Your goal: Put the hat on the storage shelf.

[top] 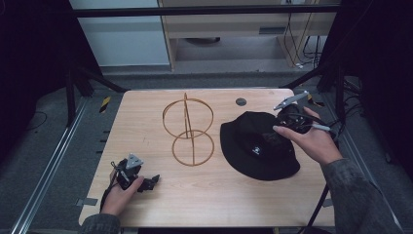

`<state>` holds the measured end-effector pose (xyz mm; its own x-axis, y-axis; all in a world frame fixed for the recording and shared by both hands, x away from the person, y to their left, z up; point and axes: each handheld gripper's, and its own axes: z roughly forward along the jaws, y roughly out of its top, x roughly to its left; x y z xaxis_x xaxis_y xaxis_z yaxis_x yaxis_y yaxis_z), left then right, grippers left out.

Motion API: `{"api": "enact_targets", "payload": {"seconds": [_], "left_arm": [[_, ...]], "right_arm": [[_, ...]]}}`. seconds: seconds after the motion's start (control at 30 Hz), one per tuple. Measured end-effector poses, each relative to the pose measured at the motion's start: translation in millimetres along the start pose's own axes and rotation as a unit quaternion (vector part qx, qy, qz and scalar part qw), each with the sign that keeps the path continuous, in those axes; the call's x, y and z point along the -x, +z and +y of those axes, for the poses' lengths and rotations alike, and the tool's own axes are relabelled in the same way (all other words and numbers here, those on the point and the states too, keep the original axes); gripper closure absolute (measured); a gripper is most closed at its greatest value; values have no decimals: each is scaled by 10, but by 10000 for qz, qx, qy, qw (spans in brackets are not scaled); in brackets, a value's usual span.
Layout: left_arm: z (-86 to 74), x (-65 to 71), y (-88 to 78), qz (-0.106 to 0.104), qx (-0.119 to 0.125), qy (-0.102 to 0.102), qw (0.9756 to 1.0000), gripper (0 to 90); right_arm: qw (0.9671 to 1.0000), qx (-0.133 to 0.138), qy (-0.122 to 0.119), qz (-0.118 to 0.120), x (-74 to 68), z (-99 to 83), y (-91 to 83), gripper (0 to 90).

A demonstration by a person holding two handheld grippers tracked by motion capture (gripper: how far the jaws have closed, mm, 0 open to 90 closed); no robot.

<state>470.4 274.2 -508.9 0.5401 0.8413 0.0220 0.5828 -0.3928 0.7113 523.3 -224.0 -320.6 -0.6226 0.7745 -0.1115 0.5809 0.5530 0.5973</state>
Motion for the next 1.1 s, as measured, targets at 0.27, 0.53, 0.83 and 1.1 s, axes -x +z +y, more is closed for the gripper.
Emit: {"api": "enact_targets", "payload": {"seconds": [0.27,0.53,0.83,1.1], "left_arm": [[2,2,4,-12,1,-20,10000,0],[2,1,4,-15,2,-16,10000,0],[3,0,5,-19,3,-12,10000,0],[3,0,4,-19,2,-10,10000,0]], "right_arm": [[9996,-292,-11,44,13,18,235,72],[9986,-485,203,-38,98,12,407,78],[9969,-777,109,-75,31,-25,624,82],[9959,-895,-17,-142,-5,-41,744,215]]}}
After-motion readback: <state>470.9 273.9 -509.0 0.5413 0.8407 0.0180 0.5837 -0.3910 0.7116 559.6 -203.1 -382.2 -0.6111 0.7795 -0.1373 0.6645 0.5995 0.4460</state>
